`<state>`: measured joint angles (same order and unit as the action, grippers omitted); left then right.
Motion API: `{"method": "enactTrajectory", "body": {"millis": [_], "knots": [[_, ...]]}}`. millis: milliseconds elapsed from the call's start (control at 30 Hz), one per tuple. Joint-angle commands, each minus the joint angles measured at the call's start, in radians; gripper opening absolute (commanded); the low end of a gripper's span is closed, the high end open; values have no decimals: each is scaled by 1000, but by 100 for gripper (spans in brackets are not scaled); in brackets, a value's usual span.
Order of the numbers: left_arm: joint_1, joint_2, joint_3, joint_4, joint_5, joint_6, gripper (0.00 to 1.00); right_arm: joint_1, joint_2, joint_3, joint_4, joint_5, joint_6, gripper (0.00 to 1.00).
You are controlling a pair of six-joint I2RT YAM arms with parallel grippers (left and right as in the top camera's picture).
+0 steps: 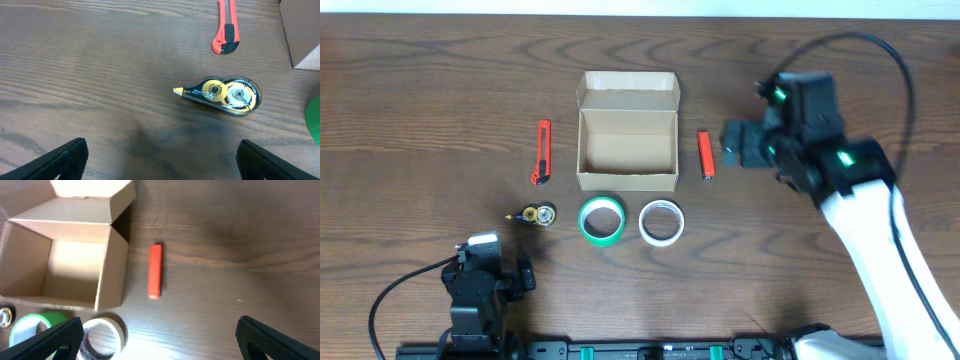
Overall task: Pack container
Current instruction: 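Reach the right gripper to the red stapler and grasp it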
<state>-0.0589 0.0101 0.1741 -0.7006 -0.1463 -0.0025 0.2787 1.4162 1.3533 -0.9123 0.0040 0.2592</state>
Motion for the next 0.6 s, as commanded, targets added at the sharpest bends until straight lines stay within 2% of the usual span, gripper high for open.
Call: {"method": "enactTrajectory", "body": {"millis": [0, 233, 567], "knots": [[6, -6, -10, -2, -14, 6, 95, 23, 114, 61, -3, 26, 70, 99], [6, -6, -10, -2, -14, 6, 95, 52, 290, 72, 18, 59, 107, 99], [6, -6, -10, -2, -14, 6, 95, 49, 445, 71, 45, 63, 99, 99]]}}
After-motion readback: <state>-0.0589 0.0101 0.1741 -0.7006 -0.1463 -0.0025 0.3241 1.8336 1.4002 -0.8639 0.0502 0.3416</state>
